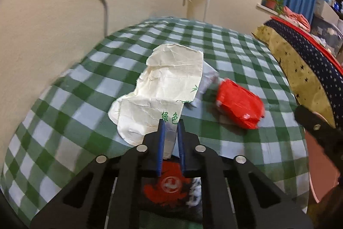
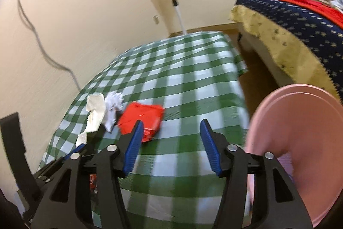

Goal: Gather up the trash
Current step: 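Close the left gripper on the white paper bag while the right closes on the red bag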

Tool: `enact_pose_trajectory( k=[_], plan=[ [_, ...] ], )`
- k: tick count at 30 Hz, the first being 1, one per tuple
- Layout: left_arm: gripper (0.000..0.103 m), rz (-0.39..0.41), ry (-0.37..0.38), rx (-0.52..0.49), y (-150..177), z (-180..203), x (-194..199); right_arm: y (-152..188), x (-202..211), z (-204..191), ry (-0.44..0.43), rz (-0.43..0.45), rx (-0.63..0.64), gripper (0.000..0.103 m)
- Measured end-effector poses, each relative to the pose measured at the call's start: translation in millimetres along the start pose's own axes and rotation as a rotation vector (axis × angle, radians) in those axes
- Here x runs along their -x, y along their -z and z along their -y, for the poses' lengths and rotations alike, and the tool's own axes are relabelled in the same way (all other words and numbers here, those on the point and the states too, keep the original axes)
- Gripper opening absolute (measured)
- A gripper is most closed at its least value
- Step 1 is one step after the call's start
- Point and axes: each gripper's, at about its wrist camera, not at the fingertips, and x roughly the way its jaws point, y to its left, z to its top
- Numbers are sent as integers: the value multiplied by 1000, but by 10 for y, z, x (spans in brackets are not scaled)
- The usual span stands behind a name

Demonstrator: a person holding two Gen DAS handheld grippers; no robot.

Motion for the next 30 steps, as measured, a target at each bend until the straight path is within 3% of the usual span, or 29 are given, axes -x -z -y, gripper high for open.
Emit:
enact_pose_trajectory(
  k=[6, 15, 19, 20, 21, 22, 30],
  plan=[
    [6, 47, -21, 68, -67, -305, 101, -24, -292, -265, -18, -59, 80, 82],
    [5, 60, -23, 106, -106, -437, 116, -78, -682, -455, -7, -159, 132, 89],
    [5, 61, -21, 100, -102, -443, 120, -58, -797, -537, 11, -205, 165, 89],
    [5, 62, -21, 100, -104, -447, 121, -55, -800, -543, 15, -205, 170, 86],
    [5, 63, -22, 100, -104, -448, 122, -57, -804, -541, 24, -204, 176, 73],
    [5, 64, -21, 98, -105, -449, 124, -56, -810, -533, 30, -205, 178, 66],
    [2, 77, 2, 78, -109, -393, 210, -62, -588, -501, 31, -141, 182, 64]
  ],
)
